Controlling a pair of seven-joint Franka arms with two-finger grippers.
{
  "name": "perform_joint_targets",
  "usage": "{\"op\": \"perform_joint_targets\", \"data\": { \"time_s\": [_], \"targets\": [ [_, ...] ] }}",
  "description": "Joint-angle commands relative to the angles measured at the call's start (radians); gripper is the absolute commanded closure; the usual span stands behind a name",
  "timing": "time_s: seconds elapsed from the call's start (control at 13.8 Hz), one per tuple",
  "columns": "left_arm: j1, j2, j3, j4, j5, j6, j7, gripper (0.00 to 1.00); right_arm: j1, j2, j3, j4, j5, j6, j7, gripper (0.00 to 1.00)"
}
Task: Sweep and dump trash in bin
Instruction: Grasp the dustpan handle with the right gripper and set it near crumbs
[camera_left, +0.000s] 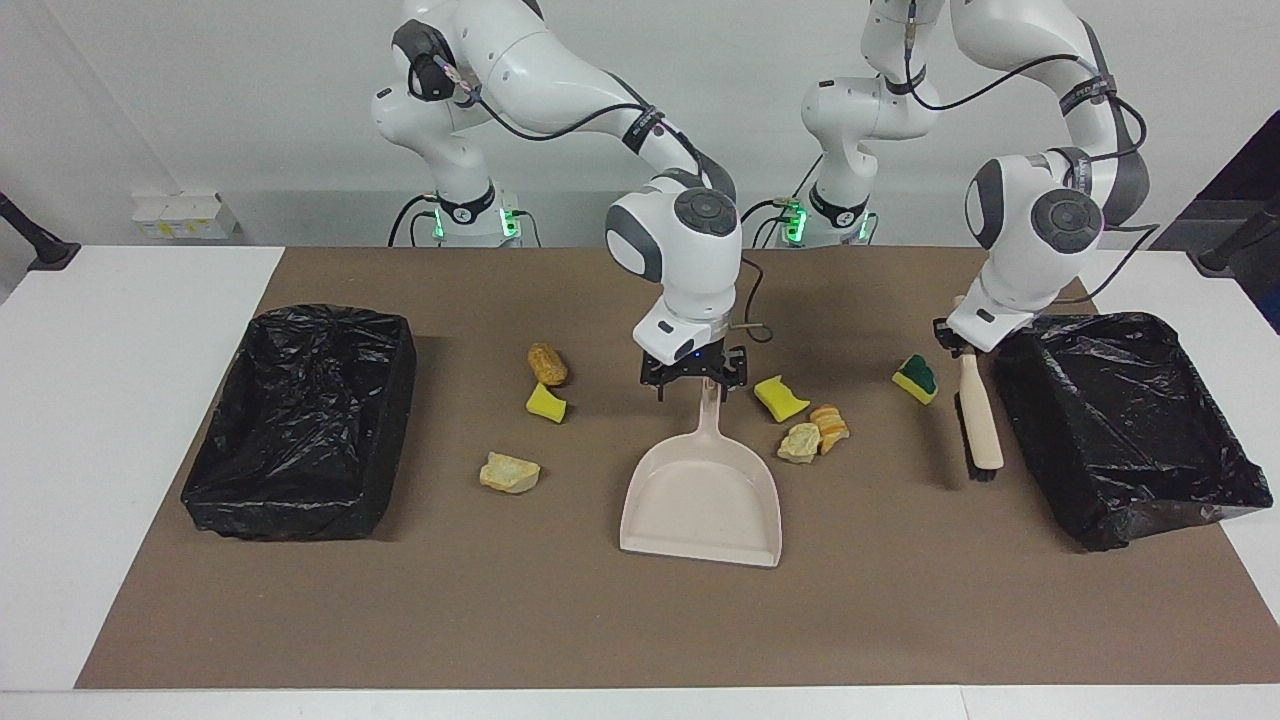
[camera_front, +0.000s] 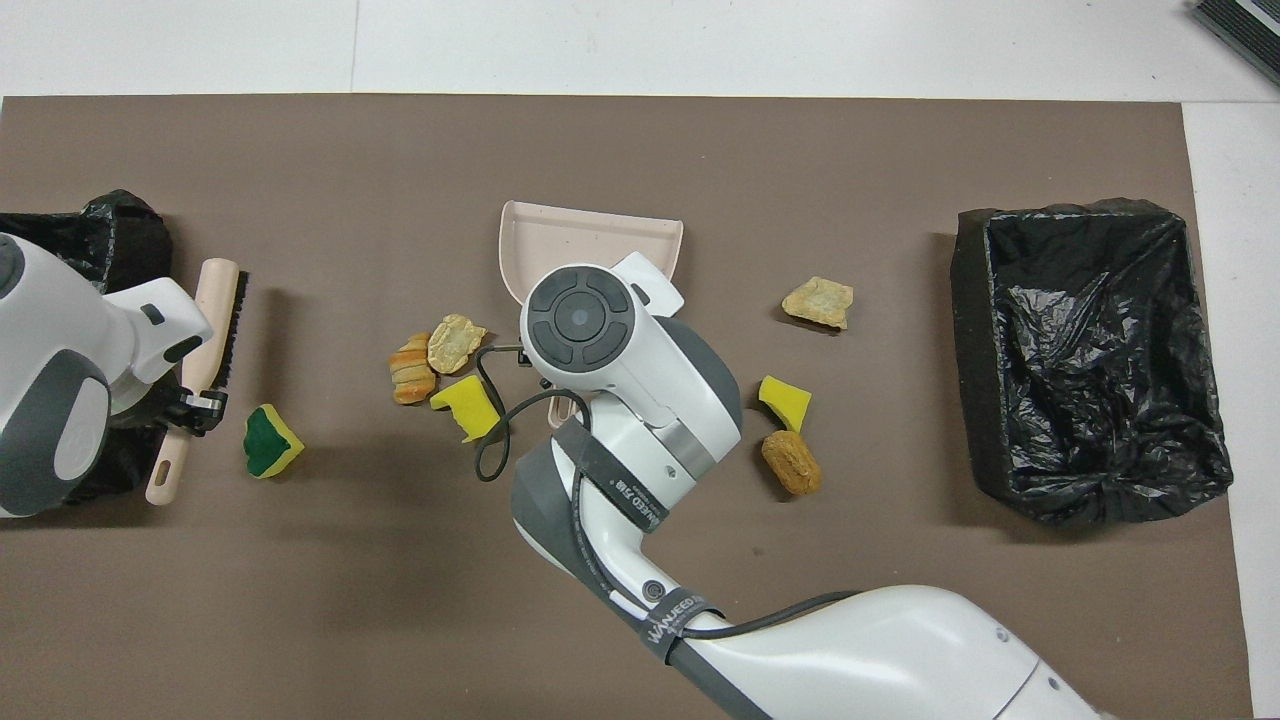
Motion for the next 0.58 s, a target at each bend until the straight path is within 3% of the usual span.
{"op": "perform_joint_targets", "data": {
  "time_s": [0.0,0.07,0.22,0.43,0.51],
  "targets": [
    [0.023,-0.096,-0.01,-0.129,-0.013,0.017,-0.154,1.0,0.031,0.03,0.0,0.021,-0.047,0.032,0.027,0.0],
    [0.023,-0.127,-0.01,-0.187,-0.013,0.055,-0.22,1.0,0.033,0.028,0.002,0.02,-0.045,0.037,0.027,0.01],
    [0.023,-0.167,-0.012,-0.266,-0.013,0.121,-0.381,1.0,0.037,0.028,0.002,0.001,-0.048,0.037,0.028,0.14],
    [-0.012,-0.187,-0.018,-0.303,-0.022,0.144,-0.382,1.0,0.045,0.027,0.002,-0.02,-0.065,0.04,0.028,0.27],
    [-0.027,-0.181,-0.021,-0.306,-0.034,0.149,-0.376,1.0,0.045,0.027,0.003,-0.02,-0.058,0.038,0.027,0.38]
  ]
}}
